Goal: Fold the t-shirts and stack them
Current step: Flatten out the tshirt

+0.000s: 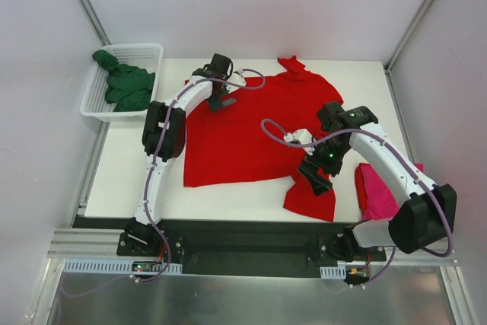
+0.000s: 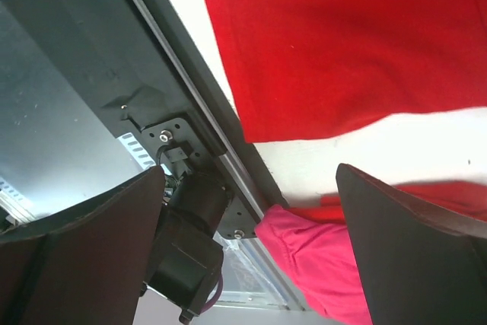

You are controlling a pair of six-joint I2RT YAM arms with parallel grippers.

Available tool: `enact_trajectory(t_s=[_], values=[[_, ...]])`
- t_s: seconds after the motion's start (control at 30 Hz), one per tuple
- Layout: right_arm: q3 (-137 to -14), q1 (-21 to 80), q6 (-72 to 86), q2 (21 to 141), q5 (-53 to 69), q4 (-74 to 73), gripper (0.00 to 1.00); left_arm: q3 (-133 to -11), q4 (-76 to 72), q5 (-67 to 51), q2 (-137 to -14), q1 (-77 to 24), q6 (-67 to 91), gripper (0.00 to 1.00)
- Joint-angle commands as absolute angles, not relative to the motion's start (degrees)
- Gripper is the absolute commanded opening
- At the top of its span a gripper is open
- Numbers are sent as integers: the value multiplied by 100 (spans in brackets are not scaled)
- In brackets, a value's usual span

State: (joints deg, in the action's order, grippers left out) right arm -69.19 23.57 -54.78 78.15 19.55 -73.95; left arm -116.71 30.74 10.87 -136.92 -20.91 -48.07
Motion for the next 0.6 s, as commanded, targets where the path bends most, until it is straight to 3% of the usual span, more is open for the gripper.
enact_trajectory(t_s=[0.0,0.33,0.57], values=[[-6996,2417,-6002,7752,2504,-8524,100,-12084,3199,1326,-14132,-1916,-5053,99],[-6566,2663,-6205,8077,2663,-8525,100,-12340,3085,1661,-14203,-1468,-5502,99],[-6250,2979,-6004,8139,2628,-7904,100,-12095,3024,1661,-13809,-1485,-5003,99]])
